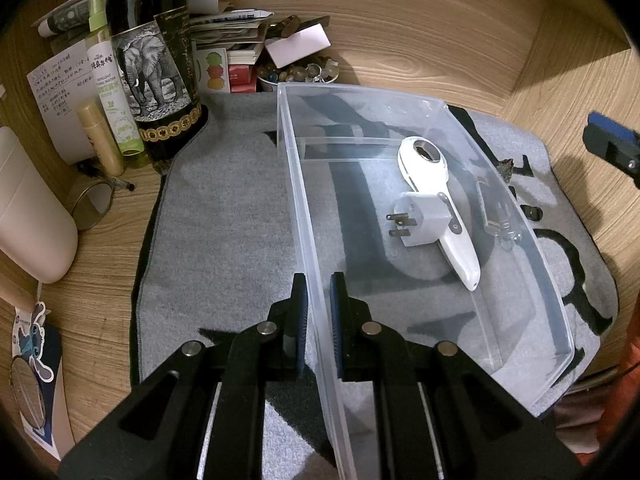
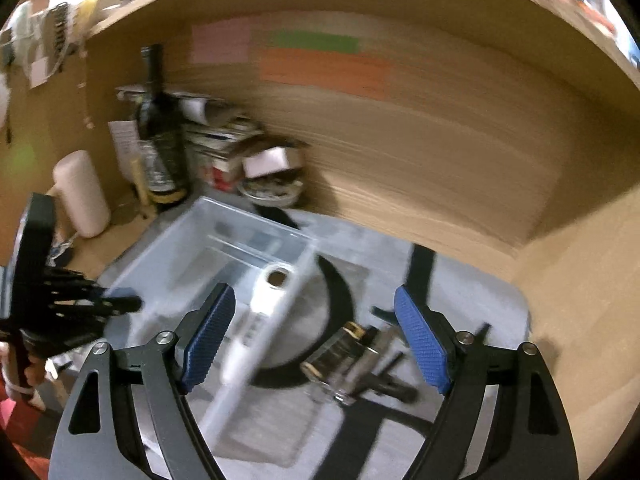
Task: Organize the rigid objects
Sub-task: 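Move the right tool to the black microphone and grasp it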
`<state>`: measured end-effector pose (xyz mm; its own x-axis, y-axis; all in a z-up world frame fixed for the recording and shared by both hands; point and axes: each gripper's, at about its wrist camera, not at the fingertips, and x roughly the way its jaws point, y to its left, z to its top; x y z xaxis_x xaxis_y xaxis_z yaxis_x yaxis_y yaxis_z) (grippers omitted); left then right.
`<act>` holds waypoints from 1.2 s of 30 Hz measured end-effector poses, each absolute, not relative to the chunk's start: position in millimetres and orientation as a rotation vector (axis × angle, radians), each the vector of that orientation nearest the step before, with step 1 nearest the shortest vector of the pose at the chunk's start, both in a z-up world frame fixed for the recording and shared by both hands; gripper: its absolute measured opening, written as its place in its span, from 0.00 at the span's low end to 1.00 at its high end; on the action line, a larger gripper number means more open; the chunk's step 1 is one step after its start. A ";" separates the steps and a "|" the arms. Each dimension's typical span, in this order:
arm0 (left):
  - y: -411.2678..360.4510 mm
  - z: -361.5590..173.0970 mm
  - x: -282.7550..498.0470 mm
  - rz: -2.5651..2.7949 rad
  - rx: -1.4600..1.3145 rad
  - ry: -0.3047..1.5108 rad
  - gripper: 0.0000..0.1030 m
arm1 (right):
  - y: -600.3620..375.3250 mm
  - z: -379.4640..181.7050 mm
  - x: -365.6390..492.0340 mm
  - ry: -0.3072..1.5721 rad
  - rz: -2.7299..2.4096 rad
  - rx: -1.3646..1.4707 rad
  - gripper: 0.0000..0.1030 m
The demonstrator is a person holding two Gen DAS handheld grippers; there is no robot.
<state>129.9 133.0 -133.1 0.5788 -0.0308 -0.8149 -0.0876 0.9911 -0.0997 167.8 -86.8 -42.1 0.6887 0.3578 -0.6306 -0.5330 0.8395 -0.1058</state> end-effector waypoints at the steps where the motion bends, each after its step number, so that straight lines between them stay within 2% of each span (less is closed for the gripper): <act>1: 132.4 -133.0 129.9 0.033 -0.135 0.954 0.10 | -93.2 -44.9 171.5 0.650 0.488 -0.283 0.78; 14: 133.1 -133.1 129.9 0.034 -0.134 0.954 0.10 | -146.9 -113.8 210.9 0.881 0.353 -0.195 0.78; 28: 133.4 -133.4 129.9 0.032 -0.133 0.955 0.10 | -151.9 -152.6 238.3 0.975 0.329 -0.138 0.77; 30: 133.3 -133.5 129.9 0.032 -0.133 0.954 0.10 | -154.2 -153.3 237.7 0.980 0.350 -0.115 0.67; 31: 133.6 -133.5 129.9 0.032 -0.133 0.954 0.10 | -153.8 -153.3 237.0 0.983 0.358 -0.111 0.57; 36: 133.3 -133.4 130.0 0.033 -0.133 0.954 0.10 | -153.1 -145.0 228.3 0.932 0.356 -0.134 0.56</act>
